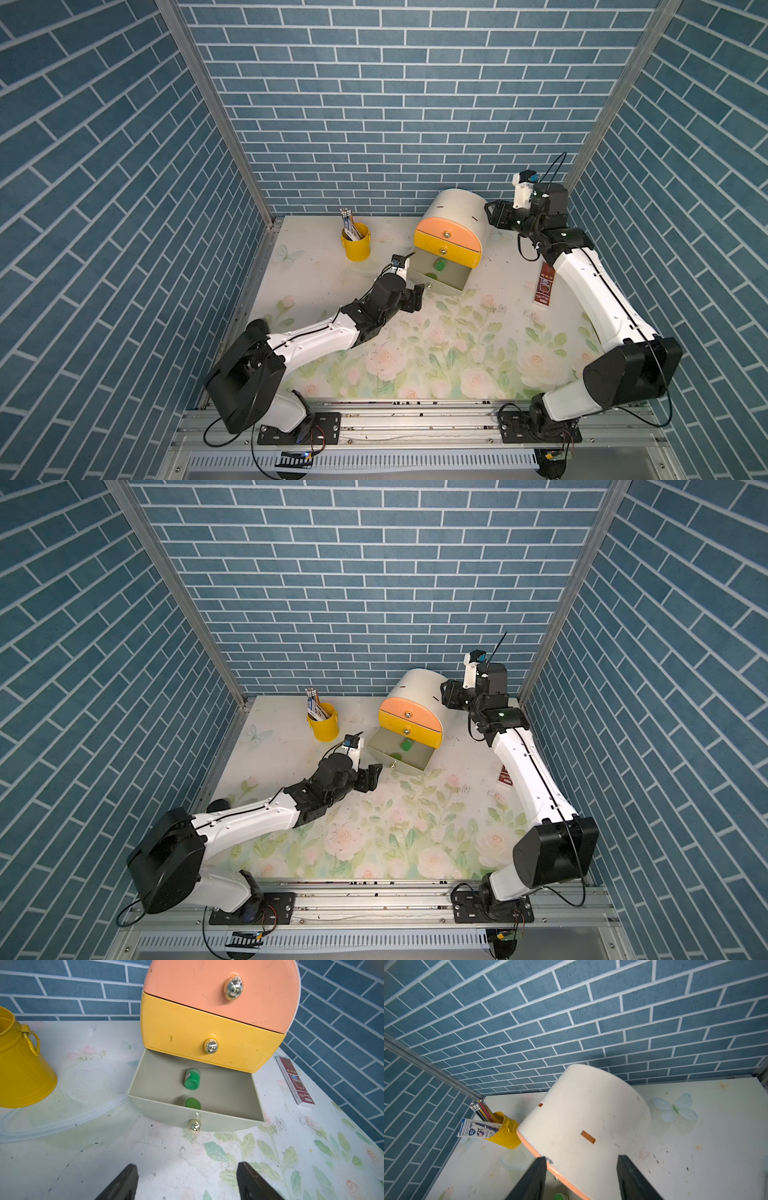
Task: Put the paint cans in the drawer according to color
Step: Close the drawer in the storage box.
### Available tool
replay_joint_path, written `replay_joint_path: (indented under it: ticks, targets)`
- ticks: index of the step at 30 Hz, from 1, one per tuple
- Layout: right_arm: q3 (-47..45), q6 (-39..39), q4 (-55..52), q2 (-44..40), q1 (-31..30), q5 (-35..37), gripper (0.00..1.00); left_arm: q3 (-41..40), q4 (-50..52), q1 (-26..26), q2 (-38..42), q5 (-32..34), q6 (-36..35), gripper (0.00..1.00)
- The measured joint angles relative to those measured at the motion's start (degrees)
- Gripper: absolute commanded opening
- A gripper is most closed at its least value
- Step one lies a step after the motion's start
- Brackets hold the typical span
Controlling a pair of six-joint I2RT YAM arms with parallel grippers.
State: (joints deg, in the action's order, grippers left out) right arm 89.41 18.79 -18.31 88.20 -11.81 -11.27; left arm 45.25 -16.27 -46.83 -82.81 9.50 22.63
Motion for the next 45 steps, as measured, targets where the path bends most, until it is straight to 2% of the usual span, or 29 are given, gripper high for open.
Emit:
replay_joint_path:
  ticks: [6, 13, 17, 24, 29, 36, 41, 45]
  targets:
    - [6.34, -1.79, 1.92, 8.39, 2.21, -4.61, 0.59, -5.92, -9.81, -1.22, -1.79, 0.57, -0.33, 0.80]
    - [8.96, -4.39, 3.54, 15.15, 2.23, -8.87, 0.57, -6.01, -18.32, -1.44, -11.28, 0.22, -0.24, 0.72]
    - [9.29, -5.68, 3.80, 17.16, 2.23, -10.38, 0.58, -4.31, -20.98, -1.49, -16.57, -0.85, -0.02, 0.70]
    - [13.88, -7.32, 3.41, 19.65, 2.23, -12.94, 0.59, -0.26, -23.98, -1.60, -22.47, -2.29, 0.48, 0.65]
    - [14.38, -7.32, 3.50, 20.33, 2.14, -13.94, 0.59, 1.60, -25.00, -1.60, -24.92, -1.62, 1.22, 0.55]
    - [17.40, -9.09, 2.69, 23.30, 1.68, -15.54, 0.60, 3.93, -25.22, -1.60, -27.41, 0.31, 1.90, 0.52]
    - [18.58, -10.32, 1.55, 24.48, 0.72, -15.78, 0.60, 5.57, -25.20, -1.60, -28.76, 0.81, 1.97, 0.43]
    - [18.78, -11.26, 0.79, 24.68, 0.09, -15.98, 0.60, 6.36, -25.20, -1.60, -29.62, 1.64, 1.86, 0.41]
